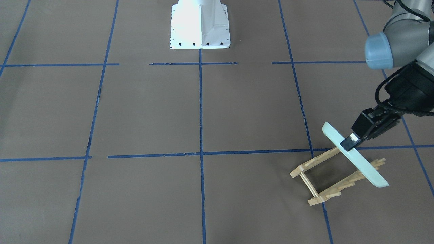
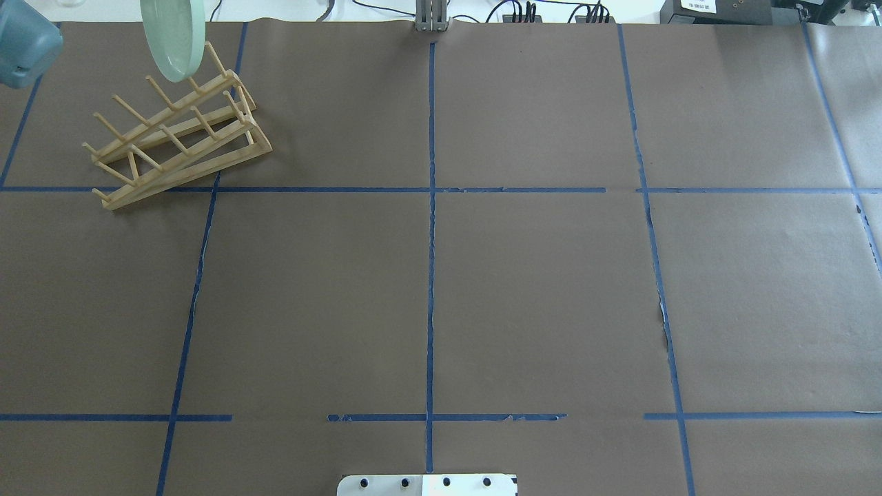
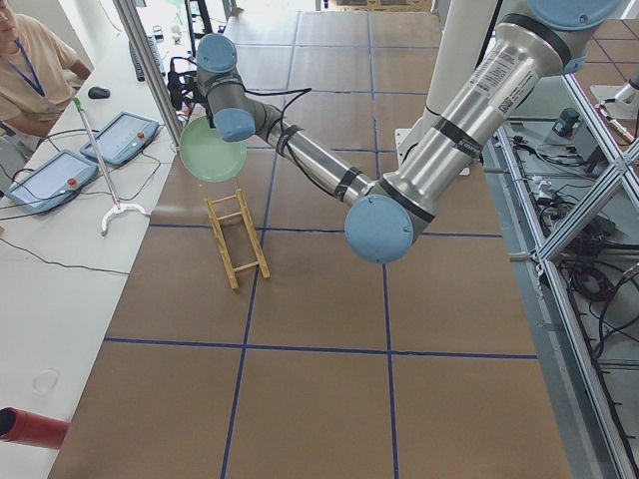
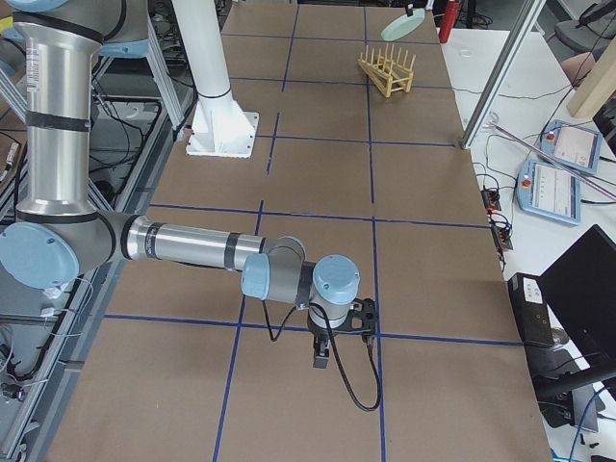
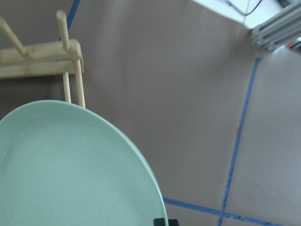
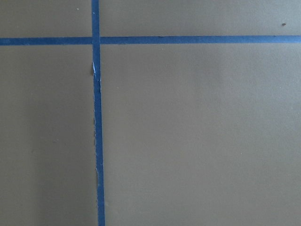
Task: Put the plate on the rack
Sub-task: 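Lift the plate upright with the left gripper toward the rack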
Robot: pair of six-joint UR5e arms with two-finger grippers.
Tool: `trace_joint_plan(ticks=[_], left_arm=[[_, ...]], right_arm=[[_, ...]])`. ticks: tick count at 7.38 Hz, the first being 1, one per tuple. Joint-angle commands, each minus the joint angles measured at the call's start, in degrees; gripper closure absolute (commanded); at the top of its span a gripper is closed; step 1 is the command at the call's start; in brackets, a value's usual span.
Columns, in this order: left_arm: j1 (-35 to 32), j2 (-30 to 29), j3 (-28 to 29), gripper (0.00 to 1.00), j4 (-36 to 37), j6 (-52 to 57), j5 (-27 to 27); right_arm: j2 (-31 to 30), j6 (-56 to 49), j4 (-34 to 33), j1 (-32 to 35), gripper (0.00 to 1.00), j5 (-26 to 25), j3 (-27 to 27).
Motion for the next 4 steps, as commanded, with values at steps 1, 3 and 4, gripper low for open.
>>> trace_joint_plan(ticks=[1, 3, 4], left_arm=[[-0.5, 0.3, 9.3, 1.00, -20.1, -1.3, -0.8], [-0.5, 0.3, 12.5, 1.00, -28.7, -1.1, -0.8], [-0.5, 0.4, 13.5, 1.00, -31.4, -1.1, -0.8]], right_arm=[[0.0, 0.0, -0.1, 0.0, 0.00, 0.0, 0.0], [0.0, 0.0, 0.0, 0.0, 0.00, 0.0, 0.0], [0.0, 0.0, 0.0, 0.0, 0.00, 0.0, 0.0]])
